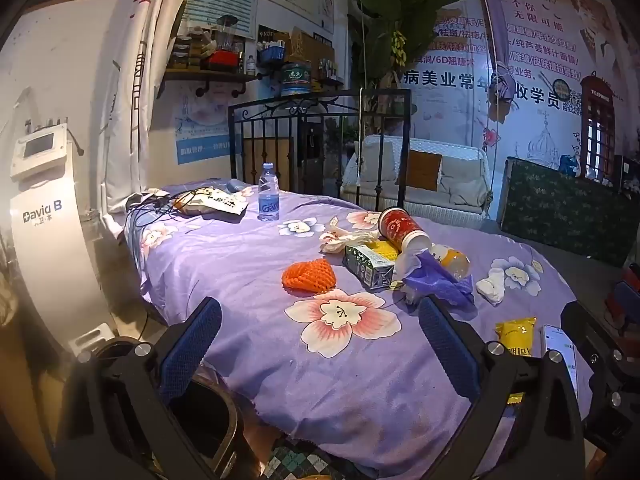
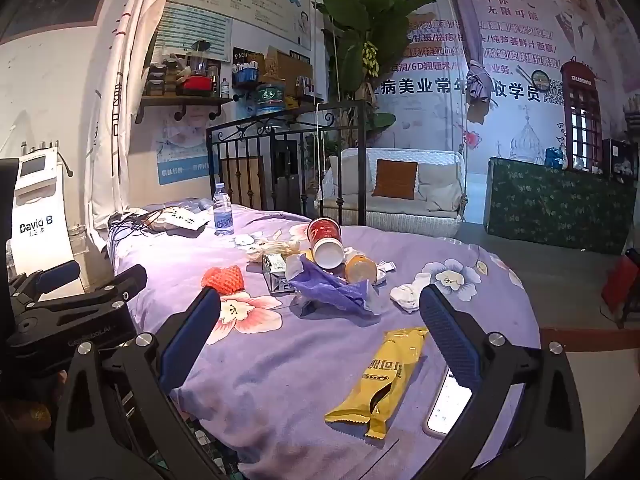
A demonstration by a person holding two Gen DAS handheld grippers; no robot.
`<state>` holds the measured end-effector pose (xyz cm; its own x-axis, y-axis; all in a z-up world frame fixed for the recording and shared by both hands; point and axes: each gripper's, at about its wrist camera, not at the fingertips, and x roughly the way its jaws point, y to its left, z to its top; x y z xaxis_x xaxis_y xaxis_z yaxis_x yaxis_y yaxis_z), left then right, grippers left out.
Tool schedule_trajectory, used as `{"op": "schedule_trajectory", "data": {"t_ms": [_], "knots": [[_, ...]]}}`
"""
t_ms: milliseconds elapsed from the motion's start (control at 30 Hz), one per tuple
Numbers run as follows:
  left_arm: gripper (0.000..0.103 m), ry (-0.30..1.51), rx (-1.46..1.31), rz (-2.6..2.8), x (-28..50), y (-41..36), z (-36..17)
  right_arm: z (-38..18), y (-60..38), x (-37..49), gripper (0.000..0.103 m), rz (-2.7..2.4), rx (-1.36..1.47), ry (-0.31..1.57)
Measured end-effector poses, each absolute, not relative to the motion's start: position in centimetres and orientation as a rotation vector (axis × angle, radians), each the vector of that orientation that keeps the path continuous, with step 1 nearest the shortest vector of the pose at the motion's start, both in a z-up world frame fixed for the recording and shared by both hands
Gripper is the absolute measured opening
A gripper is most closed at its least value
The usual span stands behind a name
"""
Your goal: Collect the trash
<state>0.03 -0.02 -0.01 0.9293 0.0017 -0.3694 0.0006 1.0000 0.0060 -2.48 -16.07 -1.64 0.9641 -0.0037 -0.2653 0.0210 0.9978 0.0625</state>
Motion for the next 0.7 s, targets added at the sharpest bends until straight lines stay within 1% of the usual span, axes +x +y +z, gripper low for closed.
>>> {"op": "schedule_trajectory", "data": {"t_ms": [367,600,700], "knots": [[0.097,0.381,0.001,-0.006,0.04,-0.07,-0.41,-1.13,-16.32,-2.55,0.098,-0.011,0.062,0.280],[0.097,0.376,0.011,-0.009,-0.20,-0.32,-0.87,-1.98,-15.67,-1.87,0.098,-0.018,0.052,0.287],[0.097,0.380,0.011,-0.008,0.12,-0.12,-0.02,-1.96,-15.63,-1.86,0.098,-0.019,0.053,0.286]]}}
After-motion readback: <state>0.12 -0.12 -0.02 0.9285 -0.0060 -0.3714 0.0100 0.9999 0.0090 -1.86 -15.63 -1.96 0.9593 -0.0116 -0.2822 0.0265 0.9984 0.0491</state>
